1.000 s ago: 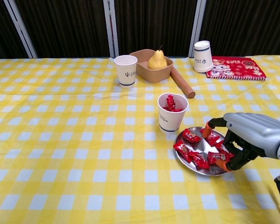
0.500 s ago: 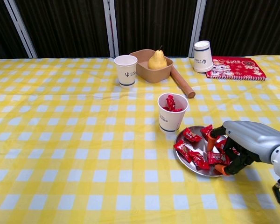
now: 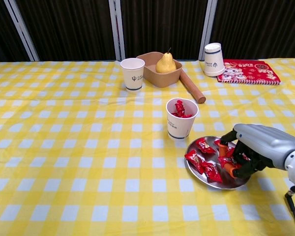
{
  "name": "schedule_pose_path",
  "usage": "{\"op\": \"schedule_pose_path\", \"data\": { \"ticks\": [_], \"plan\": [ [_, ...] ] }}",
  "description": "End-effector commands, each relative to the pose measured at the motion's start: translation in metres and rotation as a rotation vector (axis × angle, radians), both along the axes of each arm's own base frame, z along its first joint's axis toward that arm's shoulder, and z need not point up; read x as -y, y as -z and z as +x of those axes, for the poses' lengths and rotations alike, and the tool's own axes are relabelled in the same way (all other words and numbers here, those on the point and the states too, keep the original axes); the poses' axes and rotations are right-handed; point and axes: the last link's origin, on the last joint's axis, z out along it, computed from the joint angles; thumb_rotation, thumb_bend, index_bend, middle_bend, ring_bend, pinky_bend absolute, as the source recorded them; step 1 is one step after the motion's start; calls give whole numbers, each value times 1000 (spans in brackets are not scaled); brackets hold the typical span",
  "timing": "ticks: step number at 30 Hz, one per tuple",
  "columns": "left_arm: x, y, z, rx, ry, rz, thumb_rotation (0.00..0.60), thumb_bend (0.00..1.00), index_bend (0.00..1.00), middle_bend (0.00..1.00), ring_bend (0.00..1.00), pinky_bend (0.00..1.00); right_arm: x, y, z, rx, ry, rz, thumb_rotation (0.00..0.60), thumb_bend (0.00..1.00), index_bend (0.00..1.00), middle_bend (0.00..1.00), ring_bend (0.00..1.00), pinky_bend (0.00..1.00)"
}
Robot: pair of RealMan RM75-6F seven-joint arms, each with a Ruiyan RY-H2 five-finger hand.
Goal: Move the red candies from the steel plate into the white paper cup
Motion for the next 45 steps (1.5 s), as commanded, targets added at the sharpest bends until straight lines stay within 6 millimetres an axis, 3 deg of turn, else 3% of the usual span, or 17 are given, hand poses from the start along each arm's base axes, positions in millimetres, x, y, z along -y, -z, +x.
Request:
{"op": "schedule_pose_path", "data": {
  "ticks": [1,10,17,24,33,39,45],
  "plan": [
    [0,0,0,1,1,0,600,0,0,0,0,0,1,-10,7,18,-21,-20,600,519,555,872,967,1000],
    [0,0,0,1,-2,-4,600,0,0,0,0,0,23,-48,36,82,-73,-115,600,519,555,872,967,1000],
    [-1,1,-1,3,-11,-5,600,0,0,0,0,0,44,-59,68,118,-133,-140,600,519,555,872,968,1000],
    [-3,1,-2,5,-22,-9,600,0,0,0,0,0,63,-47,86,109,-142,-119,600,520,555,872,968,1000],
    [-6,0,-3,16,-39,-18,600,0,0,0,0,0,78,-19,91,76,-128,-84,600,519,553,872,968,1000],
    [-6,-1,-4,21,-42,-22,600,0,0,0,0,0,86,-7,88,44,-114,-84,600,516,415,872,967,1000],
    [-6,-1,-3,23,-36,-23,600,0,0,0,0,0,79,-16,89,52,-130,-100,600,467,384,872,967,1000]
  ]
}}
